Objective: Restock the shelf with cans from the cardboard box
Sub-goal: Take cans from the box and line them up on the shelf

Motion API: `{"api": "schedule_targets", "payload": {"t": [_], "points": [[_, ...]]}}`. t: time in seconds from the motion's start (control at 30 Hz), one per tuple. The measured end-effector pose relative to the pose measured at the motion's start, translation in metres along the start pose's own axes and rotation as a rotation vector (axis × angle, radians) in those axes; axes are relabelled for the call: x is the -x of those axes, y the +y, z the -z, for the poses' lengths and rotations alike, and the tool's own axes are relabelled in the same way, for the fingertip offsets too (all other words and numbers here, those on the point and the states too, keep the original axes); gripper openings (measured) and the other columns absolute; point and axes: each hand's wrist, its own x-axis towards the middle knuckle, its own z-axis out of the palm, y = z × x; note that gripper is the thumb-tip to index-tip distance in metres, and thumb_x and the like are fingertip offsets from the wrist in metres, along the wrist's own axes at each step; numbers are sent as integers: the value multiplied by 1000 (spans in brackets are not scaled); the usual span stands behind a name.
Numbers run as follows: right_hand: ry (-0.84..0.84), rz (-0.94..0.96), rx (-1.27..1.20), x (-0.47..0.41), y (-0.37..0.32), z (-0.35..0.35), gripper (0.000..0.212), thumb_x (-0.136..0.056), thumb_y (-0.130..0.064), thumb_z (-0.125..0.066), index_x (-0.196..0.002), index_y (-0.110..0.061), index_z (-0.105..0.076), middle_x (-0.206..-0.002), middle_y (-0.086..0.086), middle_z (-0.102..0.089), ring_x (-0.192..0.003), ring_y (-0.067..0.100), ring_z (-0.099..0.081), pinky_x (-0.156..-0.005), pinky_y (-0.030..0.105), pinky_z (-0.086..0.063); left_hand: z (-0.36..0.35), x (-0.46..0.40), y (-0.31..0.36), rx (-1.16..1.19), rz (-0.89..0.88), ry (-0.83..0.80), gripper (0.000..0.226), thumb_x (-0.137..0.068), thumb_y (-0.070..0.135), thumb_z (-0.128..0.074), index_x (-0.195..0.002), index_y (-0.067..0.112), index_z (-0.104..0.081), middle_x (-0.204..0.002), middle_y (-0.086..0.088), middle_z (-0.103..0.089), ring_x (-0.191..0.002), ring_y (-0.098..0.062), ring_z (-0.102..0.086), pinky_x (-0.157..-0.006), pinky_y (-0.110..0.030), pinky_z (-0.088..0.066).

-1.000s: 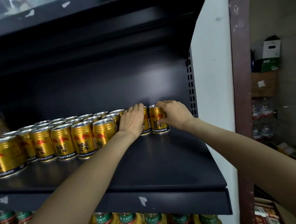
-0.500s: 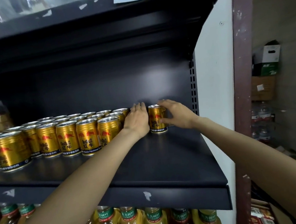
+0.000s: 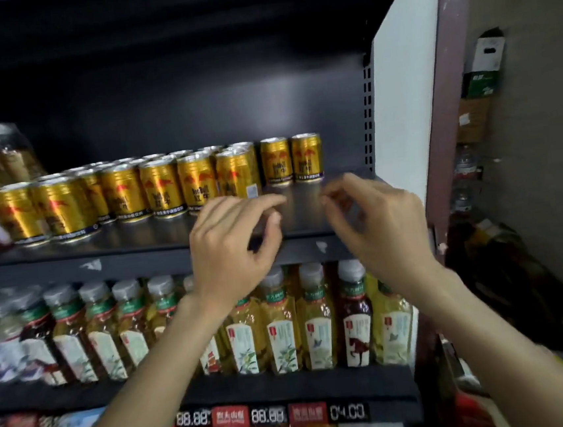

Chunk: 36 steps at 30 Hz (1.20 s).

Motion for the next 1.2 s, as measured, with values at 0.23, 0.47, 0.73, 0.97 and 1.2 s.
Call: {"api": "schedule_targets", "payload": {"t": [0.23,0.47,0.73,0.97,1.2], "points": [[43,-95,-66,112,-79,-28,19,-91,-17,-56,-81,-6,-67,-71,-1,-66,-62,10,-56,-53,25,-45,57,120,-17,218,235,-166,23,-89,22,-51,-96,9,-69,-84,8,-67,-84,-5,-56,-78,-13,-41],[-489,-344,-26,238,-147,-50,19,-86,-33,-52,-95,-19,-62,-83,-2,-65,-78,19,-62,-60,27,-48,106,250,-47,218,522,-829,23,-89,37,-57,-111,33,-60,-101,22,-60,-100,1,-52,-78,-21,-44],[-978,-643,-54,340,-198,-78,35,-83,-24,-62,-116,-15,-61,-112,5,-64,-104,29,-60,-72,34,-48,138,373,-42,323,776,-1109,18,-88,25,-61,-106,26,-63,-92,20,-61,-85,2,-58,-66,-10,-39],[-1267,-816,81,411,-220,-94,43,-87,-25,-58,-128,-12,-50,-139,8,-47,-122,37,-46,-86,43,-48,147,478,-13,464,1099,-1289,22,-86,22,-62,-108,26,-60,-101,9,-67,-91,-6,-62,-77,-22,-50],[-1308,-833,317,441,-202,-118,61,-86,-39,-59,-134,-6,-40,-131,17,-49,-128,35,-37,-104,40,-31,93,491,8,391,1009,-1470,59,-85,39,-62,-135,19,-40,-137,-3,-46,-120,-20,-50,-93,-36,-46]]}}
